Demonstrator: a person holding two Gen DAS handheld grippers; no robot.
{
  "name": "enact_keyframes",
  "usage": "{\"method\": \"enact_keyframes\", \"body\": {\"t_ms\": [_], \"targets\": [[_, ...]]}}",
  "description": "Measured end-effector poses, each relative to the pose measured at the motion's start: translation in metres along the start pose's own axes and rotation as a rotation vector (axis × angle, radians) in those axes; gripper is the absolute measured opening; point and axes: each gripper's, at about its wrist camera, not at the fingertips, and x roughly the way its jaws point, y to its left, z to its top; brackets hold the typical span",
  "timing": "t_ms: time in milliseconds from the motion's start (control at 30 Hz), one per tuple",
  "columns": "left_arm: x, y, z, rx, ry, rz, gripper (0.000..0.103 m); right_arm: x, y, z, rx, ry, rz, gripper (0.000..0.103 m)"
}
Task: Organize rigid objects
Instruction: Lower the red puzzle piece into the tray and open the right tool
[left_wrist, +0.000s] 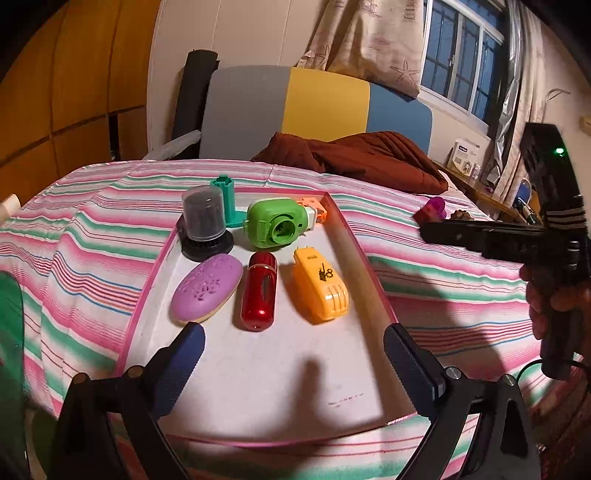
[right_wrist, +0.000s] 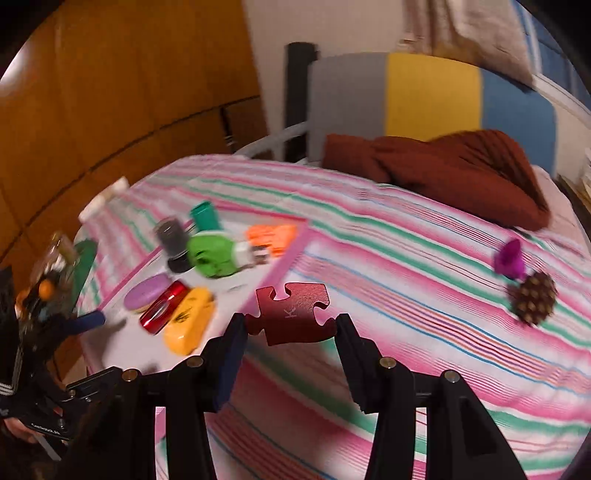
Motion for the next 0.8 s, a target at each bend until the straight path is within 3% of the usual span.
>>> {"method": "enact_keyframes", "body": {"t_ms": [500,800], "targets": [[-0.010,0.008,-0.005,0.001,-0.018,0.016,0.099,0.046,0.050,0.028,-0.053,0.055,0.067,0.049],[-0.013,0.015,-0.006,-0.016,-0.023,0.017,0.099,0.075,0.061,0.035,-0.087,0.129,-0.007,0.049]]}}
